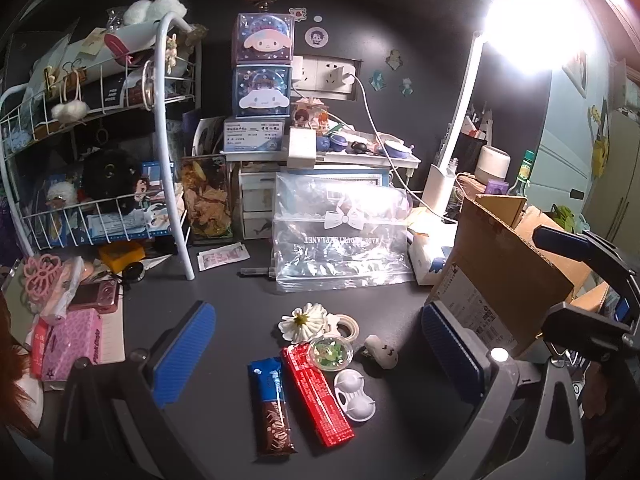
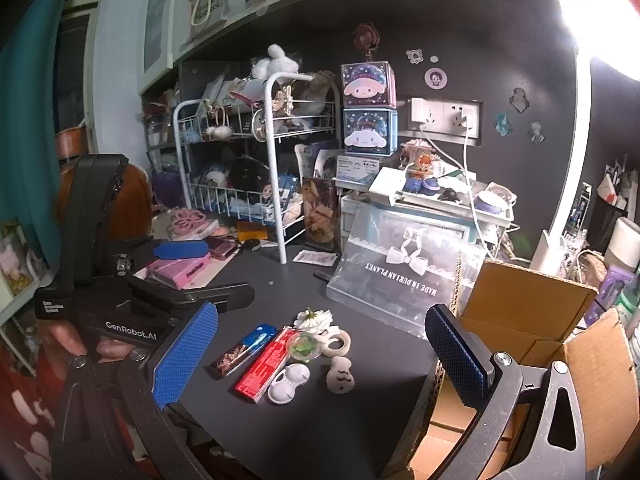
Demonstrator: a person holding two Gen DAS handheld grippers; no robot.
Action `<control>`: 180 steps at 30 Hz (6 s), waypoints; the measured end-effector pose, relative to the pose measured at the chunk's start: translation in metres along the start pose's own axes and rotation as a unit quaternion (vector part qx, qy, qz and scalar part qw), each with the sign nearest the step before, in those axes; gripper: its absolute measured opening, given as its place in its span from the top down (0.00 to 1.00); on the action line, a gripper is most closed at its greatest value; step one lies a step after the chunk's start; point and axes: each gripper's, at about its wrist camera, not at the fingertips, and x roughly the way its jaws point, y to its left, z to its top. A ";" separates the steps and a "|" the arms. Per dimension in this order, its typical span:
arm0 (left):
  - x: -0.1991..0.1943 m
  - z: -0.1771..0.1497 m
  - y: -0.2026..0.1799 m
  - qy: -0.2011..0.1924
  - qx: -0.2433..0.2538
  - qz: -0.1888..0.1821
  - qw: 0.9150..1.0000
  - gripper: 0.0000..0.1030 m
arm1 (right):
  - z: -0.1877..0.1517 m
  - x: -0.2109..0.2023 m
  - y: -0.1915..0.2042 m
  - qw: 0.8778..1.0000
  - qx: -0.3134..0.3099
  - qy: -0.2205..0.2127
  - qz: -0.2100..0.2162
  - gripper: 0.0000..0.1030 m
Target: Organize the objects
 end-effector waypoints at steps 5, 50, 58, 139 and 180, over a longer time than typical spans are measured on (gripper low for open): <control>-0.005 -0.002 0.006 -0.002 -0.002 0.004 1.000 0.00 | 0.001 -0.001 -0.002 1.000 0.005 -0.001 0.000 0.00; -0.005 -0.002 0.012 0.001 -0.006 0.020 1.000 0.00 | -0.005 -0.004 0.002 1.000 -0.005 0.009 0.006 0.00; -0.003 -0.003 0.013 0.002 -0.008 0.019 1.000 0.00 | -0.007 -0.007 0.007 1.000 -0.025 0.003 -0.009 0.00; 0.014 0.096 -0.104 0.034 0.153 -0.361 0.919 0.60 | 0.009 -0.043 -0.008 0.997 0.010 -0.035 -0.067 0.76; 0.000 0.066 0.032 -0.013 0.098 -0.191 0.977 0.07 | 0.017 0.021 0.029 0.994 -0.006 0.077 0.081 0.00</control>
